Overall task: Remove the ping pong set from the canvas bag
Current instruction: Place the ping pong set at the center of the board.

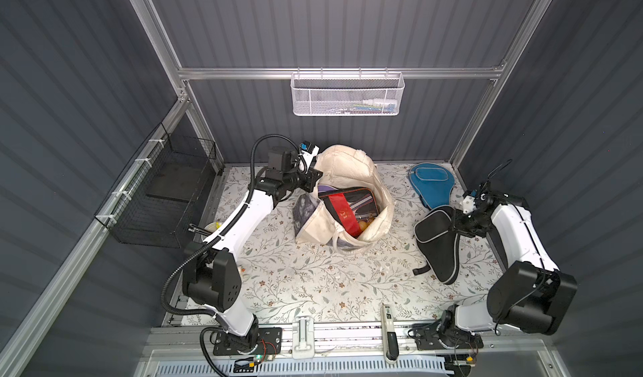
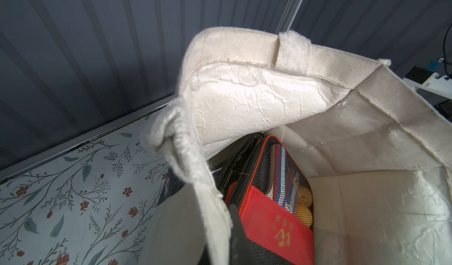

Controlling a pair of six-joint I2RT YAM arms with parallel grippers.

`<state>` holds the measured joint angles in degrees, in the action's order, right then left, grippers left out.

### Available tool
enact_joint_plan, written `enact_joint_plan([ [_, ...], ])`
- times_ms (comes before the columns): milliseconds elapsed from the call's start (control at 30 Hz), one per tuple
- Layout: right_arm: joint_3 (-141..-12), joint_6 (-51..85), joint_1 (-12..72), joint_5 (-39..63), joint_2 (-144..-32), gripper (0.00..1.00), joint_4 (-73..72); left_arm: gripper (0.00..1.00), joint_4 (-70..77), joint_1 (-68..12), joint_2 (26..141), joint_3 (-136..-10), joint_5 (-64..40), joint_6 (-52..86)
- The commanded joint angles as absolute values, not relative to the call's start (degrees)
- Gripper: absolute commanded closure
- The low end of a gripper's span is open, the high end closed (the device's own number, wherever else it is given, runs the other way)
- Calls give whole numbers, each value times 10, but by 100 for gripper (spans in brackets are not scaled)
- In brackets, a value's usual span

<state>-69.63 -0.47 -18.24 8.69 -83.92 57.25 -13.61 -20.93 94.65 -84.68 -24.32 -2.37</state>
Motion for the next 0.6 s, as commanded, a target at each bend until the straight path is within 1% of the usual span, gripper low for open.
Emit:
enact_joint_plan([
  [0, -640, -6, -179, -74, -905, 87, 582, 100, -64, -213, 948, -856, -283, -23],
  [67, -638, -1, -179, -98, -902, 79, 580, 100, -64, -213, 949, -856, -284, -23],
  [167, -639, 1, -181, -106, -900, 77, 580, 100, -63, -213, 948, -854, -287, -23],
  [200, -639, 4, -181, -116, -901, 74, 580, 100, -64, -214, 947, -853, -287, -23],
  [267, -642, 14, -182, -137, -905, 63, 580, 100, -65, -214, 945, -850, -287, -24],
  [400, -641, 26, -184, -175, -903, 62, 571, 100, -70, -213, 941, -845, -281, -28],
  [567, -643, 29, -189, -192, -902, 62, 560, 100, -72, -213, 936, -843, -281, -29],
])
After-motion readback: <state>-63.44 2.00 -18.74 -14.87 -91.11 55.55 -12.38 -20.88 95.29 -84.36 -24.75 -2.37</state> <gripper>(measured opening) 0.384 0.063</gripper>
